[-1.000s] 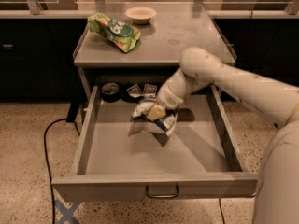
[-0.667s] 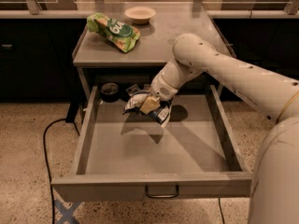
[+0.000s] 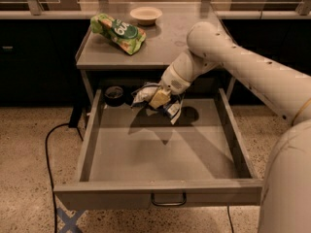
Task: Pick blue chip bag from top drawer and place on counter
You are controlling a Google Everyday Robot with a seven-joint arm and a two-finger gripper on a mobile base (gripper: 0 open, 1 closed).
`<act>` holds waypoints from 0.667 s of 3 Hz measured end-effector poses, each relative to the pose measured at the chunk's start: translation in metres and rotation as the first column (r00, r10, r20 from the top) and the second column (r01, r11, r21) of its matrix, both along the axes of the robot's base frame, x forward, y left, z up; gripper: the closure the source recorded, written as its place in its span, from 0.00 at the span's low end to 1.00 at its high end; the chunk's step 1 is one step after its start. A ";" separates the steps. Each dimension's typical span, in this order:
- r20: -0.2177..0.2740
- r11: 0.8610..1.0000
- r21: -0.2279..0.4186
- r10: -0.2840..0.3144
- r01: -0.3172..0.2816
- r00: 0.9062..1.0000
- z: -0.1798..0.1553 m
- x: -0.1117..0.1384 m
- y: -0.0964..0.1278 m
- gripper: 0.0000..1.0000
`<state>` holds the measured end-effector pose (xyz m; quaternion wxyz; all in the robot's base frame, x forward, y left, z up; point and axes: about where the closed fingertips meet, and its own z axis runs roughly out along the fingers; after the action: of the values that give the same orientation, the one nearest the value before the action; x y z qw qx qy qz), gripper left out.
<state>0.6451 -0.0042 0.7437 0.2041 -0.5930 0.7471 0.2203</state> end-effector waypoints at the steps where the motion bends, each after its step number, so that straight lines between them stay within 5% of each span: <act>1: 0.098 0.999 0.039 -0.034 0.031 0.995 0.078 0.026 -0.021 1.00; 2: 0.177 0.998 0.036 -0.049 0.044 0.983 0.140 0.048 -0.037 1.00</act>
Offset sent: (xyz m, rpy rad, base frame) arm 0.0915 -0.0698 0.2590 0.0321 -0.3405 -0.0853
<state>0.6936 -0.0410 0.8833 0.2842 -0.5894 0.7360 0.1736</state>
